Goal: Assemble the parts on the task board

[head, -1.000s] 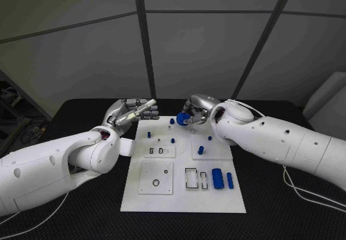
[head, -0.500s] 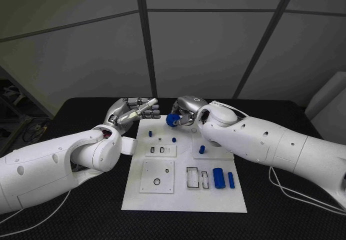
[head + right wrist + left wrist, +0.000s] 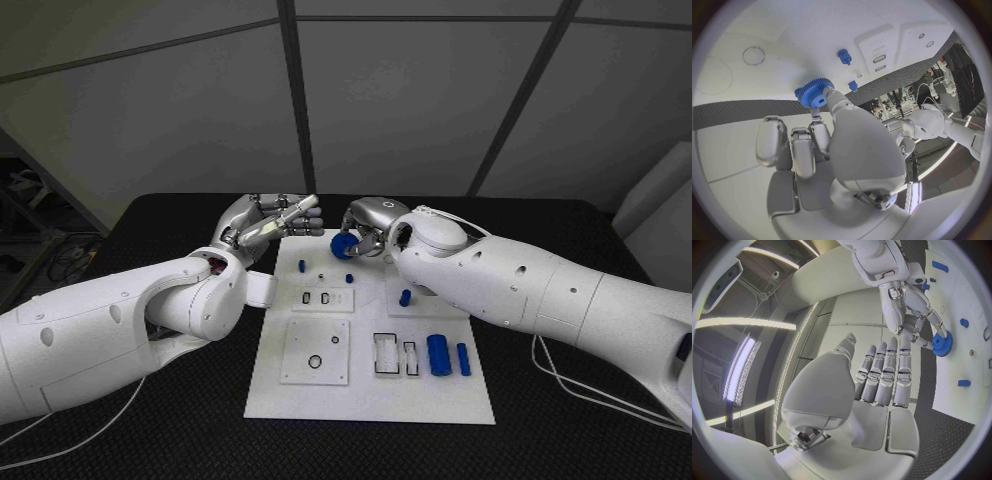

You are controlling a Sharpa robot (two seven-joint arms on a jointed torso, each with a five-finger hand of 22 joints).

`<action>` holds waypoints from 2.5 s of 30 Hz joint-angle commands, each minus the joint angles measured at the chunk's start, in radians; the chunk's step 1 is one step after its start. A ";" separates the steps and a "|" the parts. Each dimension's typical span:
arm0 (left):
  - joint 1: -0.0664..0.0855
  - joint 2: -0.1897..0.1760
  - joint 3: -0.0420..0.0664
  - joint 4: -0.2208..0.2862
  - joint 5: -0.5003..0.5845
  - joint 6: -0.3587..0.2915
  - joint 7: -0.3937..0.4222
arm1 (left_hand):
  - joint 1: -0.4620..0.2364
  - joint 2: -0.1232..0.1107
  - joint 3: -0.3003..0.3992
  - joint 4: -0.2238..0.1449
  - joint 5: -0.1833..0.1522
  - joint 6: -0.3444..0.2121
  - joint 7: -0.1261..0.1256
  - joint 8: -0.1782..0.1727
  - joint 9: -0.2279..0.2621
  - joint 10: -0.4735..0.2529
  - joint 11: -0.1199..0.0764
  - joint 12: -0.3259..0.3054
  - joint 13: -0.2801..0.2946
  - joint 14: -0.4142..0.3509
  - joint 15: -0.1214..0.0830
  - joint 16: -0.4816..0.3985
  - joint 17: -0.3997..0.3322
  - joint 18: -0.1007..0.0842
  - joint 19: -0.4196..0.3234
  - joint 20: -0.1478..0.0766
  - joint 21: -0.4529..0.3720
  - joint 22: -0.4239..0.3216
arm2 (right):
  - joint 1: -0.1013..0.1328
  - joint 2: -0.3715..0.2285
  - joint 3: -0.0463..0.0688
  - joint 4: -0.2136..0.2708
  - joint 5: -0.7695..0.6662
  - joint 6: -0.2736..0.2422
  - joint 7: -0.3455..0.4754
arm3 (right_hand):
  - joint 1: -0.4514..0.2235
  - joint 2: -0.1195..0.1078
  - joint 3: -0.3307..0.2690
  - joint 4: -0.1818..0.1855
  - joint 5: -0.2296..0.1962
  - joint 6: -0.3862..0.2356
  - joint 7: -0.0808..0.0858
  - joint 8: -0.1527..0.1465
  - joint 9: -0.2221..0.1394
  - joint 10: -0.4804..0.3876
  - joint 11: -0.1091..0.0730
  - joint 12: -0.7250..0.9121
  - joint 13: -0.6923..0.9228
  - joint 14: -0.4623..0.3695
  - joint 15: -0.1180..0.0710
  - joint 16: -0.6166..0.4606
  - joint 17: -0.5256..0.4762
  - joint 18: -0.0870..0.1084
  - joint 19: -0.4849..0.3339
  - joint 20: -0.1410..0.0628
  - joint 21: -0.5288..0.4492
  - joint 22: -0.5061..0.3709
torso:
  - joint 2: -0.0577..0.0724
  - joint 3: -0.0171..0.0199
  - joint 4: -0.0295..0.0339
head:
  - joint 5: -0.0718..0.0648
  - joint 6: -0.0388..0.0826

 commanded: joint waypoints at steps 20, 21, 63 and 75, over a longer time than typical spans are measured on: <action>0.002 0.002 0.001 0.000 -0.011 0.004 0.003 | 0.002 0.011 0.000 -0.005 -0.003 0.005 0.001 -0.004 0.000 0.001 0.001 -0.005 -0.002 0.009 0.001 -0.007 0.002 -0.010 -0.010 -0.001 -0.007 -0.002 | 0.000 0.022 -0.005 -0.034 -0.003 0.079 0.023 | -0.071 -0.055 -0.013 0.017 -0.029 -0.117 0.030 -0.107 -0.032 -0.060 0.037 -0.042 -0.048 0.098 0.035 0.007 0.235 -0.009 -0.008 0.037 -0.002 -0.008 | -0.001 0.0002 -0.0004 | 0.000 -0.006; 0.002 0.002 0.001 0.000 -0.011 0.004 0.002 | 0.002 0.011 0.000 -0.005 -0.003 0.005 0.001 -0.004 0.000 0.001 0.001 -0.005 -0.002 0.009 0.001 -0.007 0.002 -0.010 -0.010 -0.001 -0.007 -0.002 | 0.000 0.022 -0.005 -0.034 -0.003 0.082 0.023 | -0.072 -0.055 -0.014 0.018 -0.029 -0.117 0.030 -0.107 -0.032 -0.060 0.037 -0.042 -0.048 0.098 0.035 0.008 0.235 -0.009 -0.008 0.038 -0.002 -0.008 | -0.001 0.0002 -0.0008 | 0.000 -0.007; 0.002 -0.001 0.001 -0.004 -0.011 0.000 0.001 | 0.002 0.012 0.000 -0.005 -0.003 0.005 0.002 -0.005 0.000 0.001 0.002 -0.006 -0.002 0.009 0.001 -0.009 0.002 -0.010 -0.011 -0.001 -0.007 -0.002 | -0.005 -0.011 -0.006 0.001 0.015 0.074 0.019 | -0.084 -0.052 -0.043 0.037 -0.029 -0.114 0.034 -0.115 -0.034 -0.054 0.040 -0.032 -0.039 0.100 0.039 0.010 0.244 -0.009 -0.006 0.042 0.000 -0.003 | 0.000 0.0008 0.0003 | -0.001 -0.013; 0.002 -0.006 0.001 -0.009 -0.011 0.001 0.002 | 0.002 0.012 0.000 -0.006 -0.003 0.005 0.002 -0.005 0.000 0.001 0.002 -0.007 -0.002 0.009 0.001 -0.009 0.003 -0.010 -0.012 -0.001 -0.007 -0.003 | -0.005 -0.101 -0.005 0.074 0.146 -0.174 0.097 | -0.104 -0.028 -0.051 0.071 0.029 -0.101 0.036 -0.115 -0.031 -0.044 0.042 -0.023 -0.028 0.101 0.041 0.012 0.250 -0.010 -0.001 0.045 0.004 0.005 | -0.003 0.0022 -0.0041 | 0.002 -0.004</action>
